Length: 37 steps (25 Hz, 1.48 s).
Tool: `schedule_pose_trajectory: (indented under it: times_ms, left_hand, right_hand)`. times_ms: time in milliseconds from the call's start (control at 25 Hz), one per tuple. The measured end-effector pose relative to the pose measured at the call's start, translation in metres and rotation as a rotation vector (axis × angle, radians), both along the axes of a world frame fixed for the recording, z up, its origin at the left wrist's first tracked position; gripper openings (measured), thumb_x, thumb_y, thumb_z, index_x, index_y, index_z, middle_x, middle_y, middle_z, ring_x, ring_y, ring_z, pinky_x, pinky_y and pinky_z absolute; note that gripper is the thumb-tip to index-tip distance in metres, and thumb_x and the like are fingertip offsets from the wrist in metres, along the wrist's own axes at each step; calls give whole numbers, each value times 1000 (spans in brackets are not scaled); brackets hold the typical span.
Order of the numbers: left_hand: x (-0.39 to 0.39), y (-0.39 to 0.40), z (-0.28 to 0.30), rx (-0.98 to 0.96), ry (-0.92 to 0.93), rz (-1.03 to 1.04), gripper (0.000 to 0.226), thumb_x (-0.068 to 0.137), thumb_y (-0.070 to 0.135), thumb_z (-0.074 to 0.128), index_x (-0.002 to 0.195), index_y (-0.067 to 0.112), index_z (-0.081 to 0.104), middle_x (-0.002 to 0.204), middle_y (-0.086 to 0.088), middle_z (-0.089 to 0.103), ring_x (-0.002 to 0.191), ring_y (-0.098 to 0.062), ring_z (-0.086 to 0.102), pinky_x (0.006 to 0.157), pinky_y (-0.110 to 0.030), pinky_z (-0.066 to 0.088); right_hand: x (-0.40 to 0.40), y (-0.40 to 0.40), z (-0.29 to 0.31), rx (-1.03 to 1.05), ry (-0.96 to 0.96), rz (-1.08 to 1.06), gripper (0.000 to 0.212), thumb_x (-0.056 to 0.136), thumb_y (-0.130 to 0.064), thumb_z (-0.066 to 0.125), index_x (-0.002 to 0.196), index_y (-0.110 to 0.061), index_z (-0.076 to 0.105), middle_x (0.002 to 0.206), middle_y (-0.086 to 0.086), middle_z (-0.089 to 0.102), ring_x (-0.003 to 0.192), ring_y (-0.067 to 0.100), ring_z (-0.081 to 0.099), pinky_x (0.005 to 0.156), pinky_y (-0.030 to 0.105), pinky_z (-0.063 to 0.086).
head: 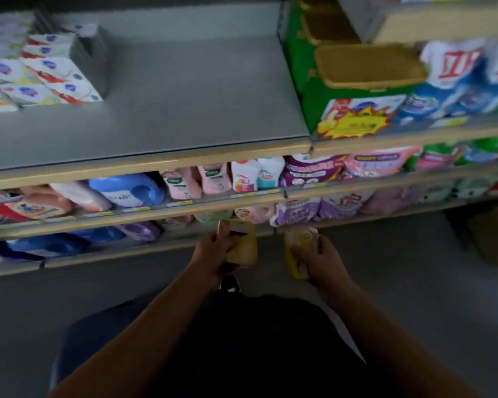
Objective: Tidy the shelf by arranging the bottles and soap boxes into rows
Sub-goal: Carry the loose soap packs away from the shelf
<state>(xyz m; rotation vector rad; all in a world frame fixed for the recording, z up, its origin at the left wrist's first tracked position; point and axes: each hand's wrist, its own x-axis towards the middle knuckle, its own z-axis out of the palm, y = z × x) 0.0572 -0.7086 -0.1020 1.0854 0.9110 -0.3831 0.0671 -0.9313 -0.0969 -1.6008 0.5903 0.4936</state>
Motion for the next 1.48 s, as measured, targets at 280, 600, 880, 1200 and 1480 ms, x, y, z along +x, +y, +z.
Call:
schedule_pose_trajectory:
  times_ms: [280, 600, 880, 1200, 1480]
  left_hand:
    - [-43, -125, -23, 55, 28, -377, 19, 90, 8, 62, 109, 11, 66, 95, -14, 69, 71, -25, 69, 56, -39, 56]
    - [-128, -322, -25, 177, 58, -838, 19, 85, 14, 71, 102, 8, 64, 86, -15, 73, 73, -29, 72, 61, -49, 59]
    - [-157, -475, -27, 200, 71, -1112, 27, 85, 15, 70, 110, 9, 60, 102, -18, 69, 88, -32, 70, 70, -45, 58]
    - [-140, -693, -44, 205, 134, -1360, 26, 88, 13, 66, 112, 4, 61, 99, -18, 67, 83, -31, 67, 74, -48, 58]
    - [-129, -889, -30, 260, -20, -1755, 36, 88, 15, 66, 121, 4, 54, 110, -19, 63, 84, -29, 68, 51, -36, 57]
  right_hand:
    - [-130, -133, -23, 16, 55, -335, 44, 70, -27, 80, 109, -21, 60, 108, 16, 67, 97, 37, 67, 80, 57, 57]
    - [-300, -282, -44, 109, 152, -844, 56, 81, -18, 77, 128, -17, 48, 117, 9, 60, 99, 29, 63, 67, 41, 57]
    - [-378, -370, -46, 91, 221, -1175, 52, 80, -19, 78, 125, -14, 52, 116, 11, 62, 103, 31, 63, 90, 56, 53]
    - [-408, -514, -40, 70, 314, -1491, 47, 83, -15, 75, 122, -18, 49, 117, 11, 59, 104, 33, 61, 90, 55, 53]
    - [-408, -630, -33, 60, 340, -1567, 50, 84, -17, 74, 127, -13, 49, 118, 11, 60, 104, 30, 61, 93, 48, 51]
